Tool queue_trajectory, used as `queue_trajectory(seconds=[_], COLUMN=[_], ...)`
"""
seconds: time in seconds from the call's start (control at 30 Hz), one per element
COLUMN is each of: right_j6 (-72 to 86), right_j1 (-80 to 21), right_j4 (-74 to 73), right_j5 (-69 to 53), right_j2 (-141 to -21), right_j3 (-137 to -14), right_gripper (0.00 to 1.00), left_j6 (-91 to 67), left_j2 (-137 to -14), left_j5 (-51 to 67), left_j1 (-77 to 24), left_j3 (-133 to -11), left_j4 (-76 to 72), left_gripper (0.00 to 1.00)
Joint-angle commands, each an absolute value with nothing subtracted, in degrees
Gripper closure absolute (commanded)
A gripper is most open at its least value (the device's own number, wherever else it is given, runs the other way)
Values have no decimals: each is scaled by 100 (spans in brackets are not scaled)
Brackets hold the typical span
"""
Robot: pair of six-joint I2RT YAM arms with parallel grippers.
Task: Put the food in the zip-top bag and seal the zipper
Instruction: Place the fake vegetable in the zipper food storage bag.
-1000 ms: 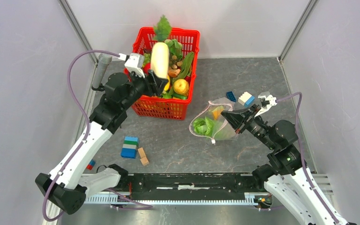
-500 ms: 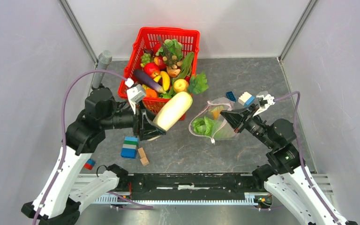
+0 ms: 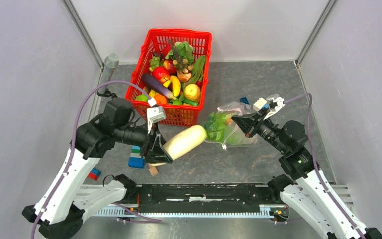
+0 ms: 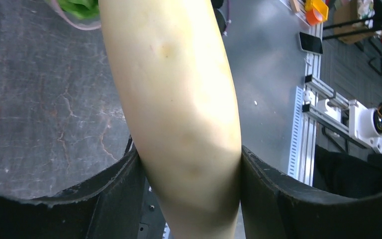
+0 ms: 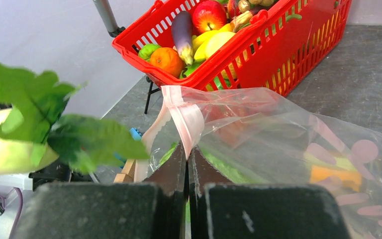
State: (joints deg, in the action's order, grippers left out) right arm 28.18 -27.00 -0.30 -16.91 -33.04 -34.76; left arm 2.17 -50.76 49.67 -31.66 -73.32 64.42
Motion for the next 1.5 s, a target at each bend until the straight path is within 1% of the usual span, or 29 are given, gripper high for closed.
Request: queue_trajectory(seconds=[0.0, 0.13, 0.2, 0.23, 0.3, 0.4, 0.57, 0.63, 0.77, 0.87, 1.07, 1.27, 1.47], right_j6=[2732, 2694, 2687, 2685, 2698, 2625, 2560, 2540, 2465, 2424, 2391, 2381, 2434], right_j1=[-2703, -2698, -2699, -2699, -2699, -2699, -2705, -2700, -2701, -2703, -2701, -2700, -2724], right_j4=[332, 341, 365, 383, 413, 358, 266, 240, 164, 147, 256, 432, 677], right_j5=[-1599, -1715, -1811, -1883, -2031, -2233, -2637, -2737, -2831, -2638, -2840, -3226, -3669], right_j2=[-3305, -3331, -3331, -3325, -3280, -3158, -3017, -2973, -2902, -2826, -3013, -3150, -3236], right_j3=[-3492, -3498, -3499, -3507, -3490, -3498, -3492, -3468, -3474, -3472, -3496, -3445, -3371], right_gripper=[100, 100, 100, 100, 100, 100, 100, 100, 100, 100, 100, 100, 100], left_j6=[515, 404, 314, 229, 85, -257, -221, -118, -22, 178, 484, 575, 232], left_j2=[-5267, -5475, -5763, -5834, -5900, -5818, -6259, -6412, -6676, -6813, -7047, -7190, -7529], left_j5=[5104, 4091, 3591, 3388, 2943, 2596, 2922, 3187, 3312, 3234, 2788, 2864, 2745], left_j1=[-3603, -4240, -4392, -4403, -4403, -4405, -4407, -4408, -4444, -4523, -4783, -5002, -5124], left_j3=[-7508, -7514, -7543, -7526, -7582, -7539, -7735, -7742, -7839, -7948, -8114, -8350, -8548], left_j4=[6604, 6638, 6548, 6373, 6023, 5278, 4998, 4993, 5152, 5494, 6149, 6132, 5507], left_gripper=[83, 81, 87, 88, 93, 95, 94, 92, 92, 91, 91, 88, 88])
